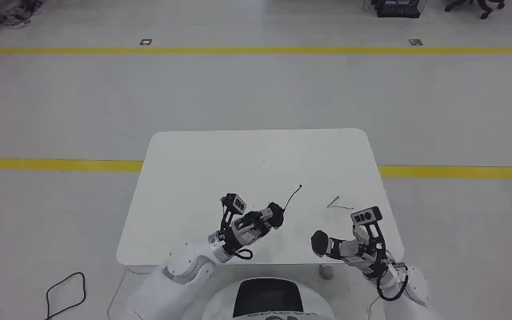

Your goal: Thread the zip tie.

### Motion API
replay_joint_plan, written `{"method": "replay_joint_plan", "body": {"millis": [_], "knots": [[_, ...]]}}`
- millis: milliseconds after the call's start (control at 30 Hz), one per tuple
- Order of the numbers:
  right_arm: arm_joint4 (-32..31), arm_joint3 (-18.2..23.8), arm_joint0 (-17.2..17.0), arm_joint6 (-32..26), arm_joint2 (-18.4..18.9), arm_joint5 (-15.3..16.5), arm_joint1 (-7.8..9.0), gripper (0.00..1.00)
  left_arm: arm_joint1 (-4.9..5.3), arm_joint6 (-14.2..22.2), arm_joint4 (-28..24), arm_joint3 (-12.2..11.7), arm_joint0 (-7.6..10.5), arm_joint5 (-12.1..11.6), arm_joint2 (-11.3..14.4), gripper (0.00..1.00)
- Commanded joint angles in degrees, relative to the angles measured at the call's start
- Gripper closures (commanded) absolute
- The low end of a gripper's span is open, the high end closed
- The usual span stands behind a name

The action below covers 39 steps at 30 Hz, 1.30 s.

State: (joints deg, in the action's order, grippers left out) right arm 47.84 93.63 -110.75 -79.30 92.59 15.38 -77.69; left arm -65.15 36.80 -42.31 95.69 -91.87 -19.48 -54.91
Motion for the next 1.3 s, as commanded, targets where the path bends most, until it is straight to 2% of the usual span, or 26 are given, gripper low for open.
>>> {"method": "replay_joint_plan", "body": {"millis": [0, 133, 233, 467, 800, 933, 1000, 1167, 1267], "knots": [[-0.2, -1.2, 1.0, 3.1, -0.4, -1.0, 0.05, 0.0, -0.23, -2.0, -0.8, -0.8, -0.17, 0.0, -0.1, 1.0], [3.0, -4.9, 2.4, 1.8, -2.0, -0.6, 0.0, 0.0, -1.33, -1.8, -1.6, 0.1, -1.05, 0.0, 0.5, 1.0], [6.7, -7.2, 3.5, -0.3, -3.6, -1.3, -0.05, 0.0, -2.67, -0.3, -2.2, -0.5, -1.78, 0.0, 0.3, 1.0], [9.5, -9.1, 4.6, -0.3, -7.3, -2.6, 0.45, 0.0, -6.66, 3.8, -2.4, -3.1, -2.29, 0.0, 0.0, 1.0], [10.4, -8.9, 5.2, 1.3, -8.0, -2.3, 0.35, 0.0, -6.81, 3.5, -3.6, -2.7, -2.22, 0.0, 0.5, 1.0], [15.1, -10.3, 6.2, -0.3, -9.7, -2.9, 0.1, 0.0, -7.51, 5.6, -8.1, -2.5, -2.75, 0.0, 0.9, 1.0], [16.7, -10.4, 6.6, -0.3, -10.5, -3.4, 0.12, 0.0, -8.04, 7.2, -10.3, -3.3, -2.93, 0.0, 1.2, 1.0], [19.4, -10.5, 7.2, -0.3, -12.5, -5.5, 0.33, 0.0, -9.22, 9.6, -11.9, -5.3, -2.85, 0.0, 1.3, 1.0], [19.4, -10.5, 7.2, -0.3, -12.5, -5.5, 0.33, 0.0, -9.22, 9.6, -11.9, -5.3, -2.85, 0.0, 1.3, 1.0]]}}
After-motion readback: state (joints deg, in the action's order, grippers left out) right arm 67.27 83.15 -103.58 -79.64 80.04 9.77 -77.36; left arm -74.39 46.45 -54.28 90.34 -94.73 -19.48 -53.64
